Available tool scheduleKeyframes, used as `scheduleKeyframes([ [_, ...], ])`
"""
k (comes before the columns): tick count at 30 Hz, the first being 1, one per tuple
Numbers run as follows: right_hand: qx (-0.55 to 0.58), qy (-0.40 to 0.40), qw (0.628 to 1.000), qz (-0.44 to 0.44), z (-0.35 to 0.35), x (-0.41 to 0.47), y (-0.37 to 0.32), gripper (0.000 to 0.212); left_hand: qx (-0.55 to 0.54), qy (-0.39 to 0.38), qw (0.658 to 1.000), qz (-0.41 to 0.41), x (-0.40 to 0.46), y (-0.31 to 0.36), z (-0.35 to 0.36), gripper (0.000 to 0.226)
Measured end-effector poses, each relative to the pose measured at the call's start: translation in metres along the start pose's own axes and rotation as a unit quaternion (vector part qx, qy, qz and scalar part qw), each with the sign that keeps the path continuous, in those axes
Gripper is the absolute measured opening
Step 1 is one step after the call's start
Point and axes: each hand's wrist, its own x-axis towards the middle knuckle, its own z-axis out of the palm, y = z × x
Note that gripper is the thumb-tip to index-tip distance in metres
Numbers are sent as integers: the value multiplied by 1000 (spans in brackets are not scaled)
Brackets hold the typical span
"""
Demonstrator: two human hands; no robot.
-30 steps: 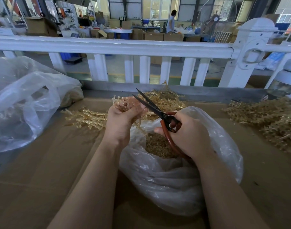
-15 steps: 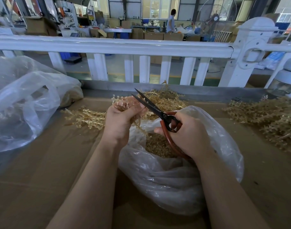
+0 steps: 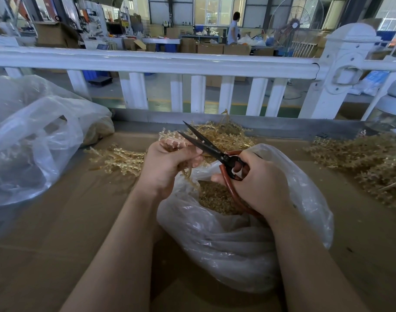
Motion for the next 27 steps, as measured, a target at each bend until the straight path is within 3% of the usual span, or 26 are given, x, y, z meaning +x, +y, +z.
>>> scheduleKeyframes([
  [19,30,-26,999,15,2,2,3,68,15,-21,1000,15,2,-3,-8,5],
  [27,16,-20,1000,-2,1,0,2,76,115,-44,991,57,1,-3,-7,10],
])
